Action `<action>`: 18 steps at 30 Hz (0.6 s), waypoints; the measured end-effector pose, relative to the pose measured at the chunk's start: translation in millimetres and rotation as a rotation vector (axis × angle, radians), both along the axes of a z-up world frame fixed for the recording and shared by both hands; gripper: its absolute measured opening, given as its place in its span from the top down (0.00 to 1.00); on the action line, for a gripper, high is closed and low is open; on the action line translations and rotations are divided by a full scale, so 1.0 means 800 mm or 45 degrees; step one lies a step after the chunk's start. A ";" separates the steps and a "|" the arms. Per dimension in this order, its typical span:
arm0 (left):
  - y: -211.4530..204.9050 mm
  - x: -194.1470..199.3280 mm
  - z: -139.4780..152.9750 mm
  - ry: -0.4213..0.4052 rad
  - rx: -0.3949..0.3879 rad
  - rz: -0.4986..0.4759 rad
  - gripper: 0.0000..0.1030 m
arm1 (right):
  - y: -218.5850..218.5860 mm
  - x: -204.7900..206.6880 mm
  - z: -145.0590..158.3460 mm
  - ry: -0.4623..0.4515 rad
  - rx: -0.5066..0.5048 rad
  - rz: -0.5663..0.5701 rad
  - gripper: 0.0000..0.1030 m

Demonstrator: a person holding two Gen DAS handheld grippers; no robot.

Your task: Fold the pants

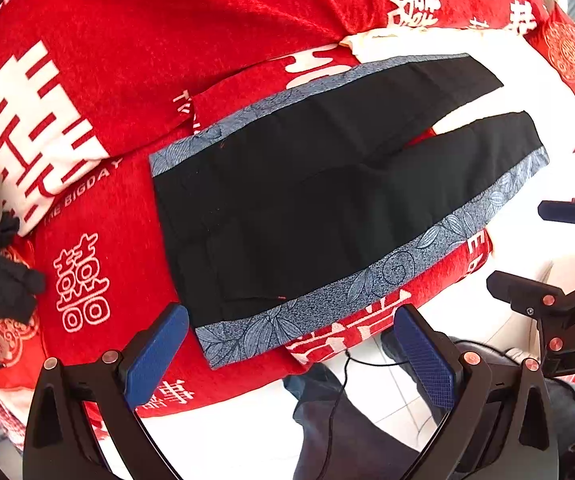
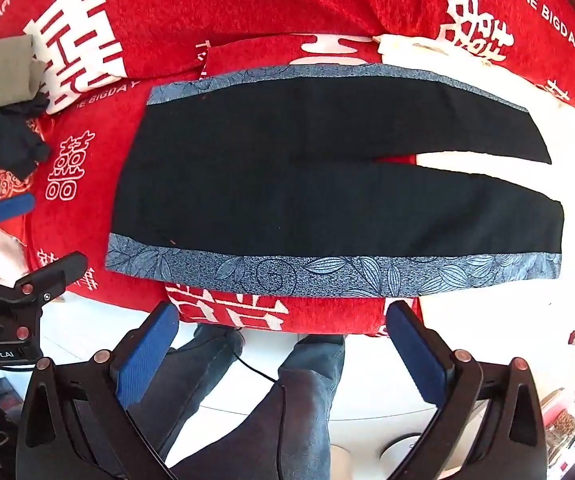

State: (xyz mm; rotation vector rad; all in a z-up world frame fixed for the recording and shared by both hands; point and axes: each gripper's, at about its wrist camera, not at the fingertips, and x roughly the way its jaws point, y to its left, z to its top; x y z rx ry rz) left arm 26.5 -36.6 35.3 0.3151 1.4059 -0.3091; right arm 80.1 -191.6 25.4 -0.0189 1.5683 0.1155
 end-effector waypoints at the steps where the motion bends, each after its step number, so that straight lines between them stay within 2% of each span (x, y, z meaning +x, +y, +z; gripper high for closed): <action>1: -0.002 0.000 0.000 -0.003 0.006 -0.007 0.00 | 0.002 0.000 0.000 -0.002 -0.002 0.000 0.00; 18: -0.007 0.004 0.006 -0.012 -0.005 -0.008 0.00 | -0.007 -0.002 0.013 -0.031 -0.022 -0.043 0.00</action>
